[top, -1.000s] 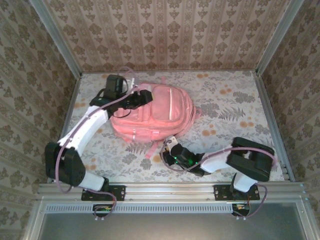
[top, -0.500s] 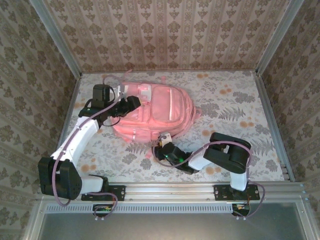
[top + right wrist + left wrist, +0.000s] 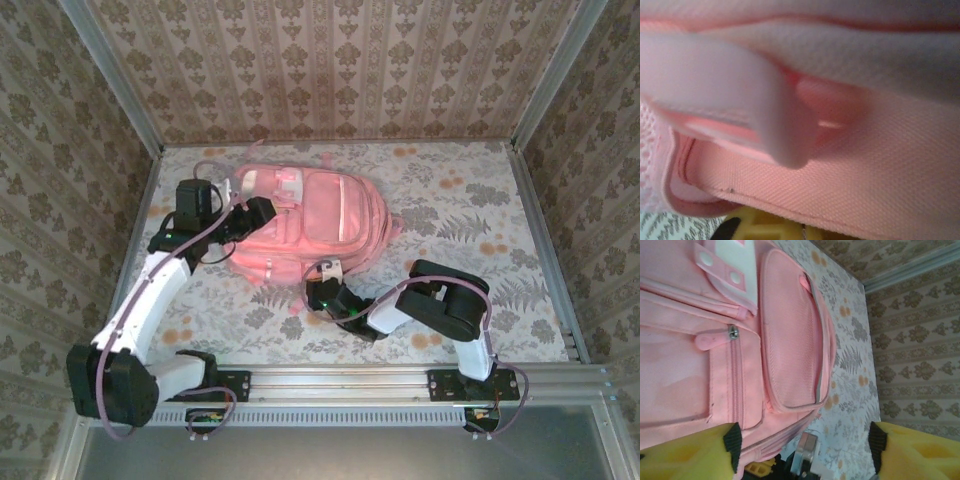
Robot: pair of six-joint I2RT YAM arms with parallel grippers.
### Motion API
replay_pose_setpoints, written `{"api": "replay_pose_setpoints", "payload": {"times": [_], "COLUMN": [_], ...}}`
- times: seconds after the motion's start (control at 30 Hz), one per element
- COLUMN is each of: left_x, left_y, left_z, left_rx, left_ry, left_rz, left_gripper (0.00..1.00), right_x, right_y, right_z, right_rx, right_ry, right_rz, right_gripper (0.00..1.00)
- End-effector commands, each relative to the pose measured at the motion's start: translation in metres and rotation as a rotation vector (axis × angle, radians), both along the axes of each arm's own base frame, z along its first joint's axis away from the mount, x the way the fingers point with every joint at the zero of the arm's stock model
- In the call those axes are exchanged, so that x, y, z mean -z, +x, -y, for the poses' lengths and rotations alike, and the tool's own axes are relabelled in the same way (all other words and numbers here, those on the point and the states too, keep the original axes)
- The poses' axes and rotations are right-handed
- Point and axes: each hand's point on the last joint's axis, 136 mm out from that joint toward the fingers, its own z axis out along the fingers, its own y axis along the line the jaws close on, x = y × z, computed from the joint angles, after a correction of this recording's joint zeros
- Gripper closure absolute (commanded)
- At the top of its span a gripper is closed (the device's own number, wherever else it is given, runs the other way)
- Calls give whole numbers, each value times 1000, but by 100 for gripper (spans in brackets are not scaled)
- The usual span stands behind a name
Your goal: Pack the student bag
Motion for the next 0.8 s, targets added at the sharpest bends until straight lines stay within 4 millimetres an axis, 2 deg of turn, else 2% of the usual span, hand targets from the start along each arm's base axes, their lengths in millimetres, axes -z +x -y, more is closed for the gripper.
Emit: {"api": "replay_pose_setpoints", "payload": {"times": [0.0, 0.1, 0.13, 0.17, 0.3, 0.4, 0.57, 0.67, 0.77], "left_x": [10, 26, 33, 40, 64, 73, 79, 81, 91], "left_y": [-20, -38, -44, -50, -66, -64, -47, -41, -34], "left_z": [-10, -15, -16, -19, -18, -16, -4, 9, 16], "left_rx": [-80, -137, -156, -182, -242, -271, -293, -283, -293], "left_ry": [39, 57, 57, 58, 39, 37, -23, -43, -54], "left_rz": [-45, -101, -123, -156, -237, -252, -258, -245, -265], "left_gripper": [22, 16, 11, 0, 0, 0, 0, 5, 14], "right_x": [13, 7, 6, 5, 0, -3, -3, -2, -4], "right_y": [3, -2, -4, -6, -15, -19, -22, -22, -21], "right_z": [14, 14, 15, 14, 7, 4, 2, 2, 3], "right_rx": [19, -19, -31, -46, -122, -151, -169, -166, -156], "right_ry": [-48, -45, -48, -47, -36, -27, -19, -15, -12], "right_rz": [-18, -5, -4, -4, -2, 2, 3, 3, 6], "right_gripper": [100, 100, 100, 100, 100, 100, 100, 100, 100]}}
